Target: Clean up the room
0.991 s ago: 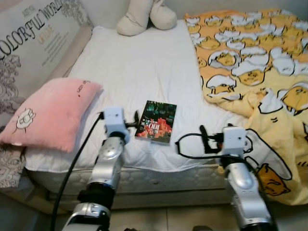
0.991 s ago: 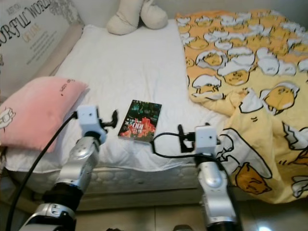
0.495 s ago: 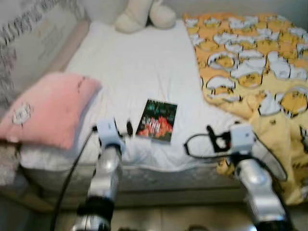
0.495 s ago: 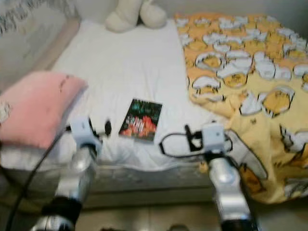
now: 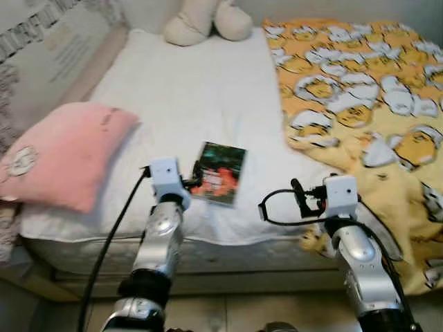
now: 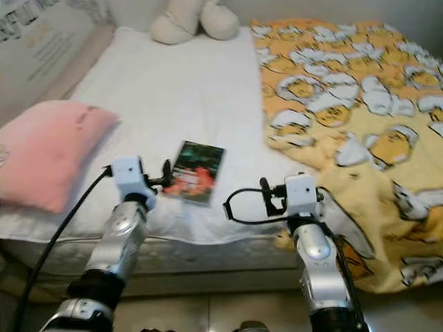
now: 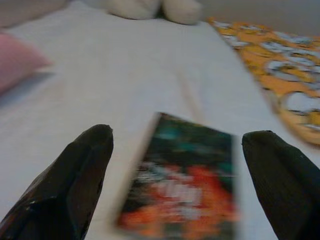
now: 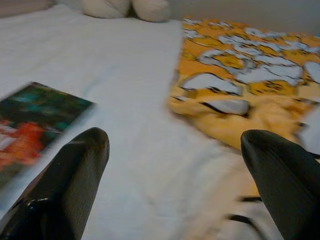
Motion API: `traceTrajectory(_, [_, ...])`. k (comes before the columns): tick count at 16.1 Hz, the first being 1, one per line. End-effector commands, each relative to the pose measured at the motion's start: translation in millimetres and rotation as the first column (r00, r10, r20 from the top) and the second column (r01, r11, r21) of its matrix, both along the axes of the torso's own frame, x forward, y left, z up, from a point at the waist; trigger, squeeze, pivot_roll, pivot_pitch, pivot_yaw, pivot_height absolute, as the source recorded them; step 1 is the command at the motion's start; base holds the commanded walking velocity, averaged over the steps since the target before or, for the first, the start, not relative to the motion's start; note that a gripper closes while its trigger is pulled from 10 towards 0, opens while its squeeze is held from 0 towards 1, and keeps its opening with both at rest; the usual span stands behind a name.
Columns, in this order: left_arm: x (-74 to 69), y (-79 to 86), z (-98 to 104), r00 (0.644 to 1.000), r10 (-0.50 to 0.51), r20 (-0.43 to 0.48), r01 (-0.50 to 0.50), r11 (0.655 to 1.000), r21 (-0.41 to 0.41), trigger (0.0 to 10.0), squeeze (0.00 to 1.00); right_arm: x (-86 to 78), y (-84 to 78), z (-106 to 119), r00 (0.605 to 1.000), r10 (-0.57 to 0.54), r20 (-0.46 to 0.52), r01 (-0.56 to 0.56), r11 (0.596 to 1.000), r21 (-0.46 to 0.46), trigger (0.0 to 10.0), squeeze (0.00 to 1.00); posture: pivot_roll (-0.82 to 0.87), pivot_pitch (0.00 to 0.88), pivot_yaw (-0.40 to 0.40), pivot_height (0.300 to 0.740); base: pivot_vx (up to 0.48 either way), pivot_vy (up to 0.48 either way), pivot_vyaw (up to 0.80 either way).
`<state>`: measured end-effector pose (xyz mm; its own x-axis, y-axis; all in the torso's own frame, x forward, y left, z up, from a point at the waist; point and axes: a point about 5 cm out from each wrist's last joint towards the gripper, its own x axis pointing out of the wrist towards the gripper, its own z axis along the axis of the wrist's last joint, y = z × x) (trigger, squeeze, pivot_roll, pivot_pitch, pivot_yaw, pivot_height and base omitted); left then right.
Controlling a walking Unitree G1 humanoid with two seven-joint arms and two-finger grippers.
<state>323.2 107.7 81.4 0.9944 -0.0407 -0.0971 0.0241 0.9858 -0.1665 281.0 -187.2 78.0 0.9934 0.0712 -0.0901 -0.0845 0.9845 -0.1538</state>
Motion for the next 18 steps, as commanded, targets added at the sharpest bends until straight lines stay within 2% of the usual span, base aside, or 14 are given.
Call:
traceTrajectory(1, [3.4, -5.9, 3, 1.000, -0.026, 0.000, 0.026, 1.000, 0.004, 10.0, 0.00, 3.4, -3.9, 4, 1.000, -0.015, 0.019, 0.015, 1.000, 0.000, 10.0, 0.00, -0.29, 0.000, 0.085, 0.740, 0.000, -0.458, 0.00])
traceTrajectory(3, [4.0, -4.8, 4, 1.000, -0.018, 0.017, 0.018, 1.000, -0.016, 10.0, 0.00, 4.6, -2.8, 5, 1.000, -0.016, 0.026, 0.016, 1.000, -0.001, 10.0, 0.00, -0.29, 0.000, 0.086, 0.740, 0.000, -0.229, 0.00])
traceTrajectory(4, [4.6, 1.7, 4, 1.000, -0.005, 0.025, 0.005, 1.000, 0.020, 10.0, 0.00, 3.9, -1.1, 4, 1.000, -0.010, 0.023, 0.010, 1.000, 0.000, 10.0, 0.00, -0.29, 0.000, 0.086, 0.740, 0.000, 0.000, 0.00])
traceTrajectory(6, [7.9, 11.0, 6, 0.999, 0.009, 0.030, -0.010, 0.999, 0.041, 10.0, 0.00, 2.6, 0.6, 1, 1.000, -0.001, 0.013, 0.001, 1.000, 0.002, 10.0, 0.00, -0.27, 0.000, 0.071, 0.740, 0.000, 0.000, 0.00])
traceTrajectory(9, [19.0, 25.0, 19, 0.997, 0.042, 0.062, -0.045, 0.998, 0.039, 10.0, 0.00, 2.1, 8.6, -3, 1.000, 0.029, -0.002, -0.029, 1.000, 0.007, 10.0, 0.00, -0.25, 0.000, 0.063, 0.740, 0.480, 0.000, 0.00])
traceTrajectory(13, [17.1, 30.1, 15, 0.995, 0.082, 0.052, -0.084, 0.995, 0.045, 10.0, 0.00, 3.5, 7.6, -3, 1.000, 0.028, 0.003, -0.028, 1.000, 0.008, 10.0, 0.00, -0.25, 0.000, 0.065, 0.740, 0.480, 0.000, 0.00])
traceTrajectory(17, [15.2, 20.2, 10, 0.999, 0.027, 0.036, -0.029, 0.998, 0.058, 10.0, 0.00, 1.3, 5.2, -4, 1.000, 0.013, 0.004, -0.013, 1.000, 0.024, 10.0, 0.00, -0.26, 0.000, 0.075, 0.740, 0.480, 0.000, 0.00])
traceTrajectory(18, [18.0, 19.9, 8, 0.999, 0.045, 0.003, -0.045, 0.995, 0.088, 10.0, 0.00, 1.2, 5.4, -4, 1.000, 0.007, 0.005, -0.007, 1.000, 0.029, 10.0, 0.00, -0.26, 0.000, 0.078, 0.740, 0.480, 0.000, 0.00])
